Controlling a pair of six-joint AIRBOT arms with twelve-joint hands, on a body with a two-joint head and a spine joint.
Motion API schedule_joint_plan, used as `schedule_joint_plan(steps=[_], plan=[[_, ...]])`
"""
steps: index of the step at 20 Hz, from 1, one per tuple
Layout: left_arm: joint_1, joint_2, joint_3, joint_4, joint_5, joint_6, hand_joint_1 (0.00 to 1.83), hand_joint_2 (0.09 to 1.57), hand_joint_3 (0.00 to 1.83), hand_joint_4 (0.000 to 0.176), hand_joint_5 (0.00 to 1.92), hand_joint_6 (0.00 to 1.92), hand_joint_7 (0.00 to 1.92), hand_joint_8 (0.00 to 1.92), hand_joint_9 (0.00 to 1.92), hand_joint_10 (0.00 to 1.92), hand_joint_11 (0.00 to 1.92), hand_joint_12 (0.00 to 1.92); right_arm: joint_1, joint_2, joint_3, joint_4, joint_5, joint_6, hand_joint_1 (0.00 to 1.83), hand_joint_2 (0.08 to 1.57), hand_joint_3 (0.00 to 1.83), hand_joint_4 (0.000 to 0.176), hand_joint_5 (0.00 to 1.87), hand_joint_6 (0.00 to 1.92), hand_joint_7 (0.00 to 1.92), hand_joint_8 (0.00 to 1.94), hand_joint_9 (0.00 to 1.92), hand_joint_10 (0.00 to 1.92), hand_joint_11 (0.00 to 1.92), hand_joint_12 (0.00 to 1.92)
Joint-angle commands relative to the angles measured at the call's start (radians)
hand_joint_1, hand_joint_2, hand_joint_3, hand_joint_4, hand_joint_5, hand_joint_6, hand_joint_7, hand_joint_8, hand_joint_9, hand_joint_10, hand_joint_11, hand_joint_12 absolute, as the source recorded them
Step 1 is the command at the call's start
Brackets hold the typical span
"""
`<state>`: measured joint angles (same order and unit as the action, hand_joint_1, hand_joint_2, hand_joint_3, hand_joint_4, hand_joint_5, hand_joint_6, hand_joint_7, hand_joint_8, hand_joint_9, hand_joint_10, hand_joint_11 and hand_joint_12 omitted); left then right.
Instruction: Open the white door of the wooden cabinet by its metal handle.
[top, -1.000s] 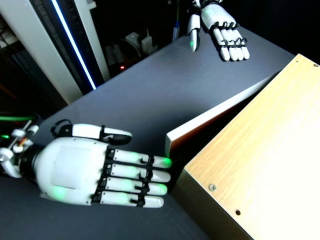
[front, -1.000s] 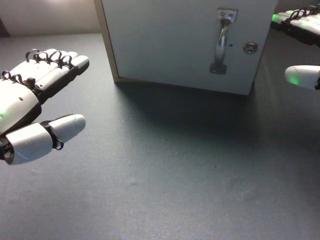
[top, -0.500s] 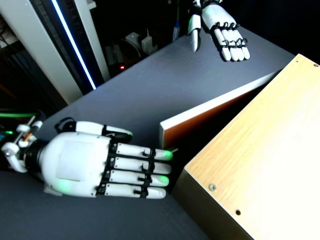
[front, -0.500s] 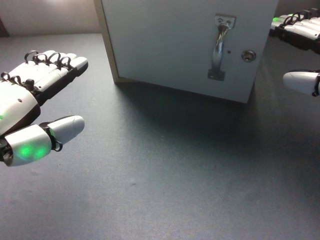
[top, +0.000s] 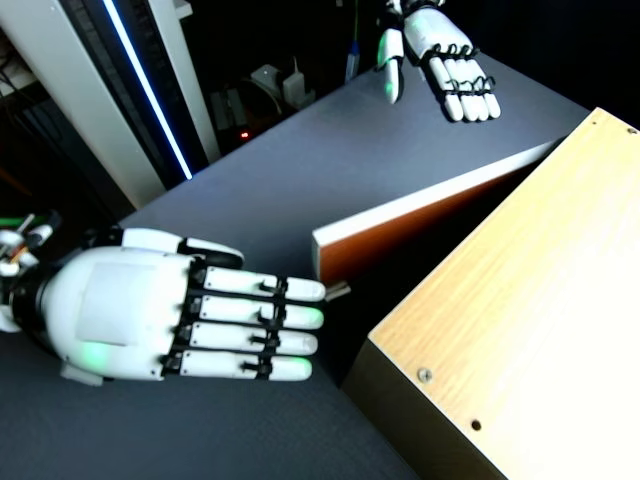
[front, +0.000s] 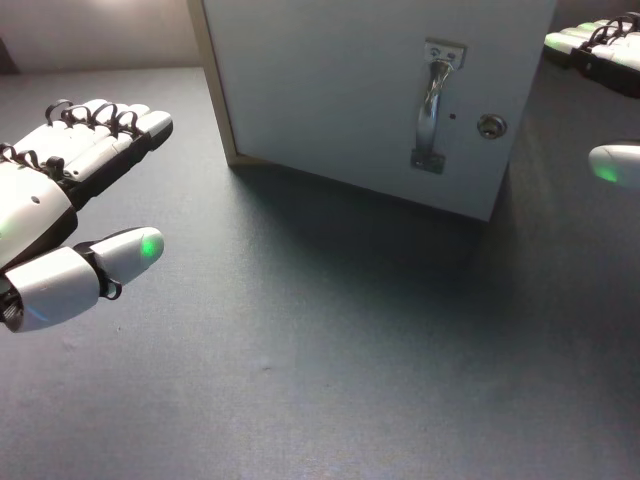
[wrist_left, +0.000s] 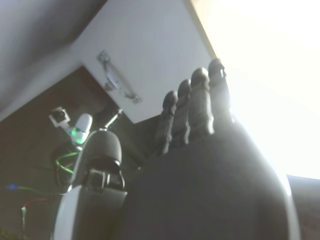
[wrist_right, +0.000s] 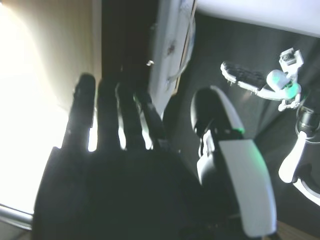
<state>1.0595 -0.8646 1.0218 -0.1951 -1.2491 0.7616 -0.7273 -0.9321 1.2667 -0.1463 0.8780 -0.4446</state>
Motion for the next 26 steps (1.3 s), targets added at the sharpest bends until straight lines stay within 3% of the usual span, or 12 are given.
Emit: schedule_joint_plan(steps=[1,7,11,15,26], plan=[[0.000,0.004,0.001,-0.014,-0.126,-0.005,0.00,1.49,0.02,0.000,0.00,0.00,0.00,0.00,0.00,0.00,0.00,0.00,0.005,0.008,-0.009,0.026,0.127,0.005,0.42,1.43,0.00,0.000,0.01,0.01,0.00,0.00,0.00,0.00,0.00,0.00],[0.005,0.005,-0.002,-0.018,-0.133,-0.006,0.00,1.49,0.01,0.000,0.00,0.00,0.00,0.00,0.00,0.00,0.00,0.00,0.002,0.025,-0.054,-0.019,0.168,0.005,0.32,1.40,0.00,0.000,0.04,0.00,0.00,0.00,0.00,0.00,0.00,0.00],[0.005,0.004,-0.001,-0.020,-0.133,-0.006,0.00,1.49,0.01,0.000,0.00,0.00,0.00,0.00,0.00,0.00,0.00,0.00,0.002,0.025,-0.060,-0.031,0.171,0.008,0.10,1.38,0.00,0.000,0.02,0.00,0.00,0.00,0.00,0.00,0.00,0.00],[0.007,0.004,-0.002,-0.021,-0.134,-0.008,0.00,1.50,0.01,0.000,0.00,0.00,0.00,0.00,0.00,0.00,0.00,0.00,0.002,0.025,-0.067,-0.051,0.171,0.018,0.01,1.35,0.00,0.000,0.00,0.00,0.00,0.00,0.00,0.00,0.00,0.00],[0.010,0.004,-0.002,-0.030,-0.139,-0.008,0.00,1.50,0.01,0.000,0.00,0.00,0.00,0.00,0.00,0.00,0.00,0.00,0.006,0.007,-0.074,-0.169,0.175,0.088,0.01,1.43,0.01,0.000,0.00,0.00,0.00,0.00,0.00,0.00,0.00,0.00]])
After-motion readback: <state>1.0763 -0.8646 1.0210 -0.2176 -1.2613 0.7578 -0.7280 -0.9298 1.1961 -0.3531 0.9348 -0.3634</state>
